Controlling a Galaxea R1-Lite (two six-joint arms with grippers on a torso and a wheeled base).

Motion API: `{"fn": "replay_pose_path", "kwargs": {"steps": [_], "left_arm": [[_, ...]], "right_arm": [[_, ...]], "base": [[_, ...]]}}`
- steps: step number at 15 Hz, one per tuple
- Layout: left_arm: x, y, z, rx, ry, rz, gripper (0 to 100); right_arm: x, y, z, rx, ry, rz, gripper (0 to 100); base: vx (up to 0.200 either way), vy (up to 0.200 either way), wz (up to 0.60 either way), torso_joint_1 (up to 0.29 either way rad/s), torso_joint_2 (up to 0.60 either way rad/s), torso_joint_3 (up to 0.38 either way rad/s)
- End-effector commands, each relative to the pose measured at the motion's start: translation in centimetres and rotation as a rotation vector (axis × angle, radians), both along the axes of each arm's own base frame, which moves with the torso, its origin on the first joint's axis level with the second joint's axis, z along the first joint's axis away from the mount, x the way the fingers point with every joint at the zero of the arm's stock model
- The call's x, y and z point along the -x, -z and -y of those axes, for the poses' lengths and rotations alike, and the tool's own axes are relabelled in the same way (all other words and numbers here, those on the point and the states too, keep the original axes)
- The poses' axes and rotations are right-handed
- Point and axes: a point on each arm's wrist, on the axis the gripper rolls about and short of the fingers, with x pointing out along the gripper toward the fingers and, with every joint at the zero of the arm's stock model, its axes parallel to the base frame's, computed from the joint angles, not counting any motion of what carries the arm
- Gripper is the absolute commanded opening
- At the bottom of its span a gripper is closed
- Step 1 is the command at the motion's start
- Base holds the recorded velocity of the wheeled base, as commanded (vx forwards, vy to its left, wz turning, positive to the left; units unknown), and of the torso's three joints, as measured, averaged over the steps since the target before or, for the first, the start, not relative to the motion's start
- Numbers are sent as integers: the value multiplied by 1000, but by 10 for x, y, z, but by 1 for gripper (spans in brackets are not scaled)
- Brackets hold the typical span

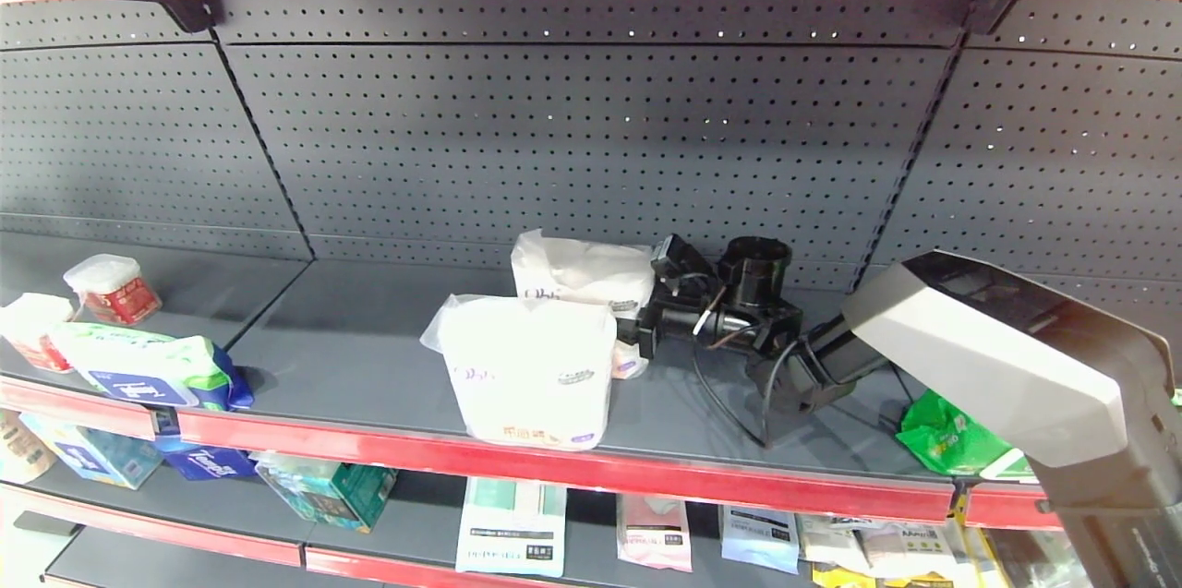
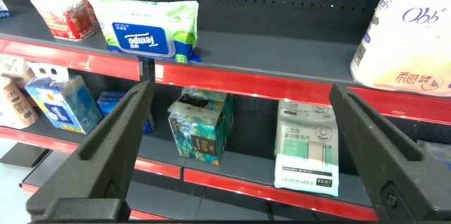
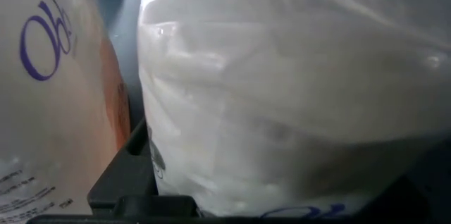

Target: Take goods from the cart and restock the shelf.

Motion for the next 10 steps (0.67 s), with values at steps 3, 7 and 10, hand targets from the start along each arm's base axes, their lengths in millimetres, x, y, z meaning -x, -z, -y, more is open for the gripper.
{"fn": "replay_pose_path", "kwargs": {"steps": [3,7,10], "left_arm": [[0,0,0,0,-1,0,100],[0,0,0,0,-1,0,100],[0,0,0,0,-1,0,100]], "right_arm": [[-1,2,1,4,5,-2,0],[0,-2,-4,-10,-87,14,0],[-2,0,-4,-11,-87,13,0]], "base": [[0,0,0,0,0,0],[0,0,0,0,0,0],[0,0,0,0,0,0]]}}
